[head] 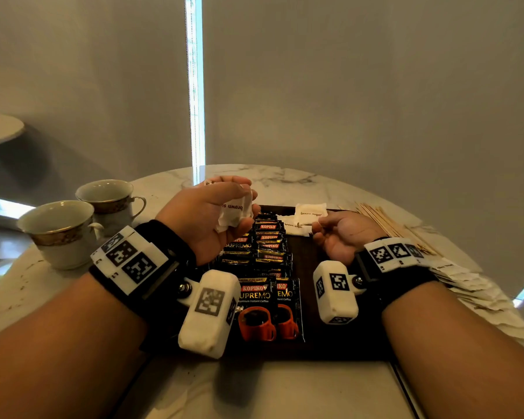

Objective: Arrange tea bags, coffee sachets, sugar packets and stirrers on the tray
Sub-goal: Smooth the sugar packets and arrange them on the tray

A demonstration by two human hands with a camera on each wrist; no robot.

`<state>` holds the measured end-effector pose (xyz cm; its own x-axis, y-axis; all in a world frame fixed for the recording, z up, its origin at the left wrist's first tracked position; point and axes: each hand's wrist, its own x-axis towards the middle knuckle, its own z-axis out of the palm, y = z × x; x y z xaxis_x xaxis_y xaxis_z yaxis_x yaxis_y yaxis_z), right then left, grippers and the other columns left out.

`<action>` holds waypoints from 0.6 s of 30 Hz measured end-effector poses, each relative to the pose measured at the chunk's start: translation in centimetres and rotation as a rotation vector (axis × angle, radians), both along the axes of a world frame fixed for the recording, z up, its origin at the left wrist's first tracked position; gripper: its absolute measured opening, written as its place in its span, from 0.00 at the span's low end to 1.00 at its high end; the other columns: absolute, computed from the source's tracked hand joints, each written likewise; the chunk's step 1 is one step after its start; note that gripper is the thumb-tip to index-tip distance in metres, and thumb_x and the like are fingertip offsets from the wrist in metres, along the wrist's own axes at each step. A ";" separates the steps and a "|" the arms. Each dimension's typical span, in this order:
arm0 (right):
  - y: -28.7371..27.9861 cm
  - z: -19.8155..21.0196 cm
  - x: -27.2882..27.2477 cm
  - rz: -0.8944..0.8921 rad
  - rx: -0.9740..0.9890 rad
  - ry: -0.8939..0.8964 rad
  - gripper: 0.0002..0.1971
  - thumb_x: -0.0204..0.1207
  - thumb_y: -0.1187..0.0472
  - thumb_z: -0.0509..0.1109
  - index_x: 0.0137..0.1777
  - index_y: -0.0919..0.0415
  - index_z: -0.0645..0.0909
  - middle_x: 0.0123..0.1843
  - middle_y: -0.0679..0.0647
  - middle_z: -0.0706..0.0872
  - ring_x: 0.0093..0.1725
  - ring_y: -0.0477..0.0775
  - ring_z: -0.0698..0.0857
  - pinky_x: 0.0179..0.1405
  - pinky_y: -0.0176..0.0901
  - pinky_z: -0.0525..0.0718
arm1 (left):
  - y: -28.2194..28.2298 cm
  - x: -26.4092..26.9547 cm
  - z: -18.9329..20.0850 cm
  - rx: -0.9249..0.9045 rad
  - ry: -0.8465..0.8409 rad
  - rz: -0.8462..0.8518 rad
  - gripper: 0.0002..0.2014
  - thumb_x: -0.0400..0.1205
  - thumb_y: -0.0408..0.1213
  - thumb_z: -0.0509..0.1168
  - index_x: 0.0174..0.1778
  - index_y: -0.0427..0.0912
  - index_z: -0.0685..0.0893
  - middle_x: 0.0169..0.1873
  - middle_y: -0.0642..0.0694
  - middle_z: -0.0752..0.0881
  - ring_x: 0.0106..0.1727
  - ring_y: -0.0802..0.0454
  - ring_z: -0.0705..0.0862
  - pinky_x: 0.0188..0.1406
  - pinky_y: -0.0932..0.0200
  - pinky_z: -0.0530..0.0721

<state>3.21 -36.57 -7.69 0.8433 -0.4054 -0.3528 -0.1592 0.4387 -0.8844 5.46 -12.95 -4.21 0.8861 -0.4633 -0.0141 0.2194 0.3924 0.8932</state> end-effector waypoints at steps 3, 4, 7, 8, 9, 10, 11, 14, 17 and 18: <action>0.4 -0.4 0.1 0.025 -0.036 0.052 0.16 0.86 0.74 0.56 0.70 0.69 0.75 0.47 0.63 0.83 0.34 0.47 0.80 0.19 0.32 0.80 | 0.0 0.0 0.0 0.000 0.001 0.003 0.05 0.83 0.29 0.67 0.50 0.40 0.86 0.45 0.40 0.87 0.36 0.48 0.87 0.25 0.60 0.84; 0.4 -0.5 0.1 0.034 -0.043 0.068 0.16 0.86 0.74 0.56 0.71 0.69 0.75 0.48 0.63 0.83 0.35 0.48 0.81 0.19 0.32 0.81 | 0.0 0.0 0.0 0.001 0.000 0.004 0.05 0.83 0.29 0.66 0.50 0.40 0.86 0.44 0.40 0.87 0.36 0.48 0.87 0.25 0.60 0.84; 0.6 -0.7 0.2 0.062 -0.064 0.101 0.20 0.86 0.75 0.55 0.76 0.70 0.72 0.47 0.64 0.83 0.38 0.51 0.82 0.19 0.34 0.83 | 0.0 -0.1 0.0 0.004 -0.004 0.009 0.05 0.83 0.29 0.66 0.49 0.40 0.86 0.43 0.40 0.87 0.34 0.49 0.88 0.25 0.60 0.85; 0.7 -0.7 0.1 0.069 -0.068 0.108 0.21 0.86 0.75 0.54 0.77 0.69 0.72 0.47 0.65 0.83 0.38 0.51 0.82 0.19 0.35 0.84 | 0.0 -0.2 0.1 0.006 -0.006 0.010 0.04 0.83 0.29 0.66 0.49 0.41 0.86 0.43 0.40 0.87 0.34 0.49 0.88 0.25 0.60 0.85; 0.7 -0.7 0.1 0.076 -0.071 0.111 0.21 0.86 0.76 0.54 0.78 0.68 0.71 0.48 0.65 0.83 0.39 0.52 0.82 0.20 0.35 0.85 | 0.0 -0.2 0.1 0.007 -0.008 0.008 0.04 0.83 0.29 0.66 0.49 0.40 0.86 0.43 0.40 0.87 0.34 0.49 0.88 0.25 0.60 0.85; 0.9 -0.7 0.1 0.084 -0.073 0.108 0.22 0.87 0.76 0.53 0.78 0.67 0.72 0.50 0.65 0.83 0.40 0.52 0.83 0.21 0.35 0.86 | 0.0 -0.2 0.1 0.008 -0.009 0.006 0.04 0.83 0.29 0.66 0.50 0.40 0.86 0.44 0.40 0.87 0.35 0.48 0.88 0.25 0.60 0.85; 1.0 -0.7 0.0 0.090 -0.073 0.102 0.22 0.87 0.76 0.52 0.78 0.67 0.72 0.53 0.66 0.84 0.41 0.52 0.83 0.22 0.36 0.87 | 0.0 -0.2 0.1 0.009 -0.010 0.004 0.04 0.84 0.29 0.66 0.50 0.40 0.86 0.44 0.40 0.87 0.35 0.48 0.88 0.25 0.60 0.85; 1.3 -0.6 0.0 0.114 -0.073 0.088 0.23 0.87 0.77 0.49 0.78 0.68 0.72 0.69 0.69 0.81 0.43 0.53 0.84 0.26 0.39 0.88 | 0.0 -0.3 0.0 0.014 -0.015 0.000 0.04 0.83 0.30 0.66 0.51 0.40 0.85 0.44 0.40 0.87 0.34 0.49 0.87 0.25 0.60 0.85; 1.3 -0.5 0.0 0.141 -0.044 0.085 0.24 0.87 0.78 0.48 0.79 0.67 0.71 0.73 0.70 0.79 0.49 0.57 0.87 0.29 0.42 0.89 | -0.1 -0.3 0.0 0.017 -0.013 0.002 0.04 0.84 0.30 0.66 0.51 0.40 0.85 0.44 0.40 0.87 0.34 0.49 0.88 0.25 0.60 0.85; 1.3 -0.5 -0.1 0.147 -0.033 0.086 0.24 0.87 0.77 0.48 0.79 0.67 0.71 0.73 0.70 0.79 0.51 0.58 0.88 0.30 0.43 0.90 | -0.1 -0.3 0.0 0.015 -0.012 0.001 0.04 0.84 0.29 0.66 0.51 0.40 0.85 0.44 0.40 0.86 0.34 0.49 0.88 0.25 0.60 0.85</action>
<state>3.16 -35.30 -8.23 0.8616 -0.2922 -0.4151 -0.2956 0.3759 -0.8782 5.17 -13.02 -4.23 0.8865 -0.4627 -0.0103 0.2083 0.3791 0.9016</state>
